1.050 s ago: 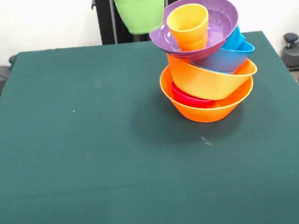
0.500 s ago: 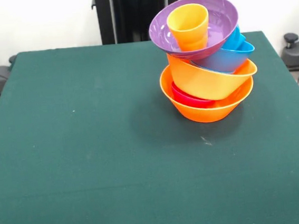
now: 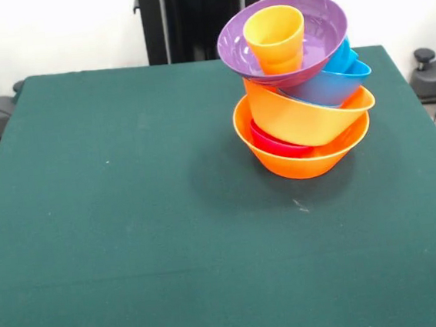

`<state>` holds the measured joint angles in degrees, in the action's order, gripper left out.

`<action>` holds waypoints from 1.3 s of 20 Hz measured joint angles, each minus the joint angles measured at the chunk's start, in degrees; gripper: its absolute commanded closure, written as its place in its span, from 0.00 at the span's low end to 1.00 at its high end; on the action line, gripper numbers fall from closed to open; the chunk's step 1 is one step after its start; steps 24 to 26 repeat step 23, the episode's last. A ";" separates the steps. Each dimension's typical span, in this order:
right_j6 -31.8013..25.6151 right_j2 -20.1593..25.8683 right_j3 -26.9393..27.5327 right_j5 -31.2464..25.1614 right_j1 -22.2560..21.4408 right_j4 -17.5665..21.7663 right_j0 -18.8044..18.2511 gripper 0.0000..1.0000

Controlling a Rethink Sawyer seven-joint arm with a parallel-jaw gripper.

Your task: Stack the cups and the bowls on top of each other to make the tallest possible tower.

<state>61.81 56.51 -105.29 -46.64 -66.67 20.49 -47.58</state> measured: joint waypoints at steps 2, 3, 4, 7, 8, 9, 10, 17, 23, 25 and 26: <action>0.09 -0.22 -0.23 0.68 0.00 0.00 0.31 1.00; 0.21 -0.47 -0.34 1.14 0.00 0.00 0.65 1.00; 0.32 -0.74 -0.41 1.47 0.03 0.01 0.99 1.00; 0.99 -2.47 -0.46 2.58 0.51 0.13 2.81 1.00; 1.33 -3.35 -0.48 3.20 0.96 0.51 3.72 1.00; 1.67 -4.22 -0.50 3.82 1.41 0.88 4.64 1.00; 1.84 -4.53 -0.54 4.10 1.59 1.07 4.98 1.00; 4.23 -8.61 -1.11 5.53 3.56 1.72 8.17 1.00; 6.31 -12.95 -1.13 5.53 5.07 3.66 10.57 1.00; 6.31 -12.95 -1.13 5.53 5.07 3.66 10.57 1.00; 6.31 -12.95 -1.13 5.53 5.07 3.66 10.57 1.00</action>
